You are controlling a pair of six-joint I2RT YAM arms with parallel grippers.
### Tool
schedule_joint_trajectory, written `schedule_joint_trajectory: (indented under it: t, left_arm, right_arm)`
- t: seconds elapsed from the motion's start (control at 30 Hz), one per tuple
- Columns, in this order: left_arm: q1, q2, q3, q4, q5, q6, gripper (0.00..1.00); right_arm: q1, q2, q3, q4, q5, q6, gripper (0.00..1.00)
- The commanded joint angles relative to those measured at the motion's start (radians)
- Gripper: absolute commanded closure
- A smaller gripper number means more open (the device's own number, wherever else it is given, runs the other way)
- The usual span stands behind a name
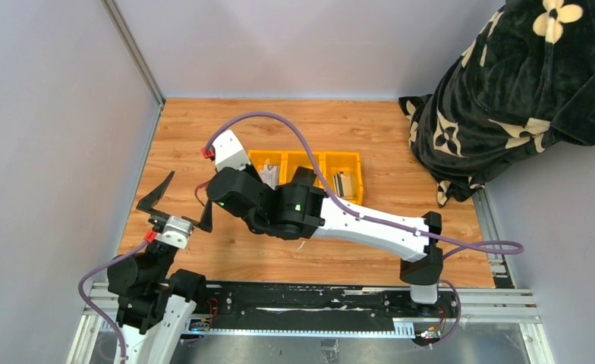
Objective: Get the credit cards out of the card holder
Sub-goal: Remove the credit card from the card holder.
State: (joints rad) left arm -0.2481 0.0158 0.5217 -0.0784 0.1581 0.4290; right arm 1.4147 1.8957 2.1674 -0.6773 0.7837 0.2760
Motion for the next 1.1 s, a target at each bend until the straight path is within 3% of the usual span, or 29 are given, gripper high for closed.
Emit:
schedule_joint_trajectory:
  t: [0.0, 0.23, 0.43, 0.67, 0.8, 0.97, 1.07]
  left_arm:
    - [0.000, 0.024, 0.043, -0.070, 0.027, -0.058, 0.00]
    - [0.000, 0.123, 0.107, -0.083, 0.050, -0.195, 0.00]
    - [0.000, 0.203, 0.201, -0.175, 0.280, -0.318, 0.00]
    - [0.000, 0.314, 0.340, -0.420, 0.482, -0.217, 0.05]
    - [0.000, 0.349, 0.398, -0.530, 0.536, -0.134, 0.19]
    - [0.000, 0.331, 0.406, -0.517, 0.500, -0.098, 0.57]
    - [0.000, 0.323, 0.413, -0.497, 0.499, -0.118, 0.58]
  right_arm:
    - [0.018, -0.087, -0.053, 0.076, -0.024, 0.010, 1.00]
    - [0.018, -0.174, -0.192, 0.183, -0.110, -0.007, 1.00]
    - [0.018, -0.202, -0.232, 0.192, -0.163, -0.014, 1.00]
    - [-0.005, -0.306, -0.350, 0.222, -0.359, -0.043, 1.00]
    - [-0.049, -0.377, -0.409, 0.220, -0.505, -0.036, 1.00]
    - [-0.060, -0.402, -0.392, 0.172, -0.609, -0.044, 1.00]
    - [-0.060, -0.403, -0.381, 0.149, -0.629, -0.047, 1.00]
